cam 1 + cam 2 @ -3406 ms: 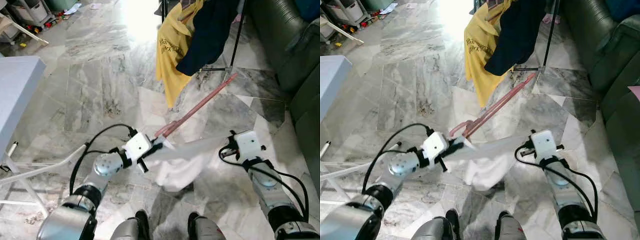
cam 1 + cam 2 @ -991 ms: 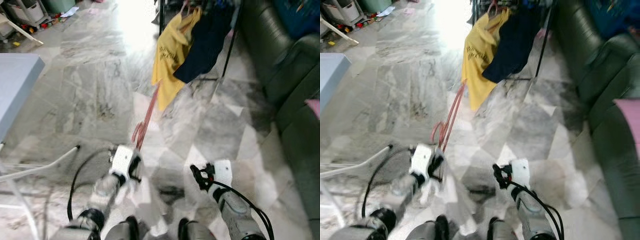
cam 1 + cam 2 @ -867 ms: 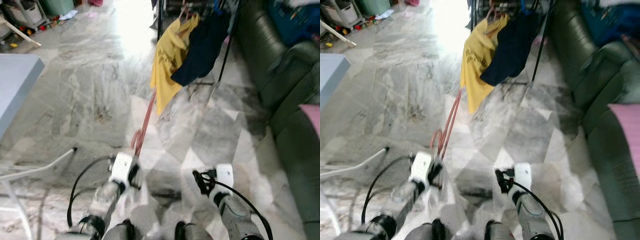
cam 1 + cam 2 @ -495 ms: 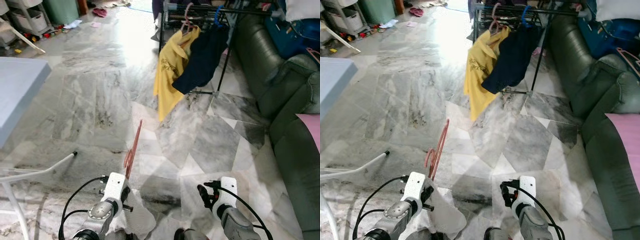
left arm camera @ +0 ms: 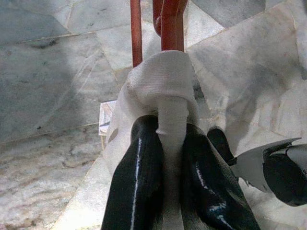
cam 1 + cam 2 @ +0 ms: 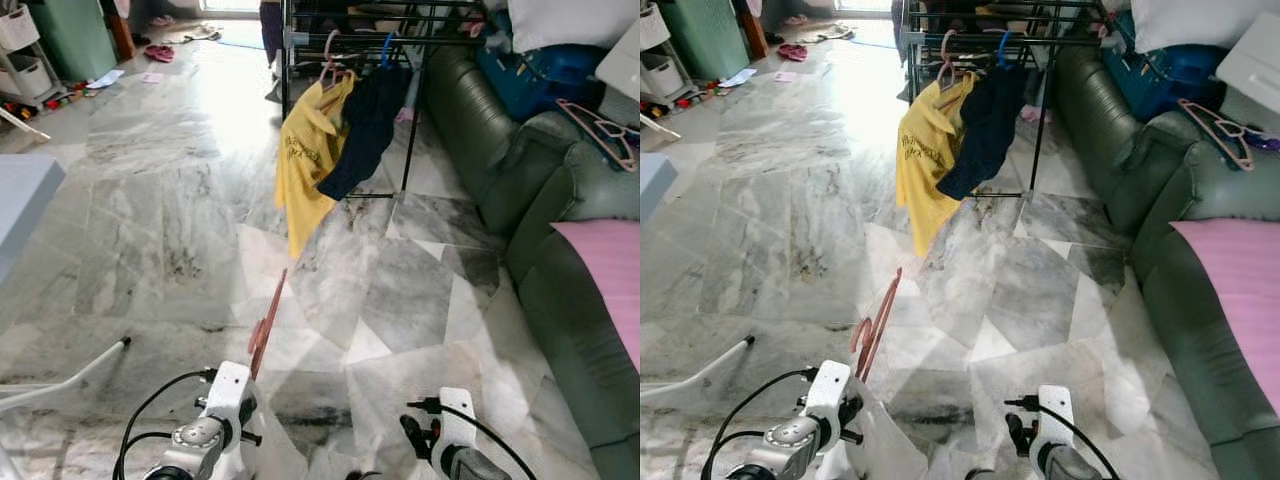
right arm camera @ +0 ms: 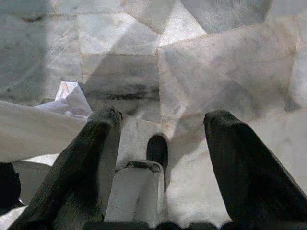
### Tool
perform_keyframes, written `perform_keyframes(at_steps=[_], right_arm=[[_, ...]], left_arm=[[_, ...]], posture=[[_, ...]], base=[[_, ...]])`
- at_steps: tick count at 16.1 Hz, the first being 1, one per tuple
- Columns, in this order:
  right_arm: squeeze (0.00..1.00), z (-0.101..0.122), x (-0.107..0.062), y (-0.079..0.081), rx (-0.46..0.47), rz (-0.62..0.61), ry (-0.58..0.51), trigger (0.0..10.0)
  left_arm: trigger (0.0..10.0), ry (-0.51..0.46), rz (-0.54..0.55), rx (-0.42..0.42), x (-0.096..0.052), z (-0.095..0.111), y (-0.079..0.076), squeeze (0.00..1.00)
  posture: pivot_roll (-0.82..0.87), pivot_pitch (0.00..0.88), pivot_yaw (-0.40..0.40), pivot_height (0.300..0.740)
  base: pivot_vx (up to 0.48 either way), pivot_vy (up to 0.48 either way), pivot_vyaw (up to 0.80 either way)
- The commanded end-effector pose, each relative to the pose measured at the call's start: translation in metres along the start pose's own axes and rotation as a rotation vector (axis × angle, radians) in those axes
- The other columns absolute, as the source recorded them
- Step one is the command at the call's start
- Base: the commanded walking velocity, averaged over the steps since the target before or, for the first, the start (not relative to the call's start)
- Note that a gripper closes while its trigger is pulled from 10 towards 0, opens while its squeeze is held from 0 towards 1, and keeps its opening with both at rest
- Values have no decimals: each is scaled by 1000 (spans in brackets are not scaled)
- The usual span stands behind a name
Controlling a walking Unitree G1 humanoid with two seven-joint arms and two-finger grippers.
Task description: Hang hanger
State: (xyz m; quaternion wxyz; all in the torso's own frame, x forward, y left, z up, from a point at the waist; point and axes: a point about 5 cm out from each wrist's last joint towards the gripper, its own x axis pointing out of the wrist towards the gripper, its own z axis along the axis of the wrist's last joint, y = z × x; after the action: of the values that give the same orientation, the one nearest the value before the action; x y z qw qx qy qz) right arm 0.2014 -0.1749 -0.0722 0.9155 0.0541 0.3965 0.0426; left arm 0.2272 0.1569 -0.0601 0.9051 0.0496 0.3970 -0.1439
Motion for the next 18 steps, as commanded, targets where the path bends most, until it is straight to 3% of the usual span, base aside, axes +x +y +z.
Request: perform_keyframes(at_steps=[1,9,18], right_arm=[[0,-5,-1,1,-34,11,29,10000],[0,-28,-5,9,-42,-8,100,10000],[0,-32,-7,5,-50,-22,120,10000]], left_arm=[[10000,49,-26,10,-2,-13,-4,0],[10000,106,-41,50,-8,-33,-4,0],[10000,117,-57,84,-8,-38,-9,0]], posture=[[-166,52,-17,740],[-171,76,1,740],[-179,89,17,740]], base=[[0,270,0],[0,369,-655],[0,324,-606]])
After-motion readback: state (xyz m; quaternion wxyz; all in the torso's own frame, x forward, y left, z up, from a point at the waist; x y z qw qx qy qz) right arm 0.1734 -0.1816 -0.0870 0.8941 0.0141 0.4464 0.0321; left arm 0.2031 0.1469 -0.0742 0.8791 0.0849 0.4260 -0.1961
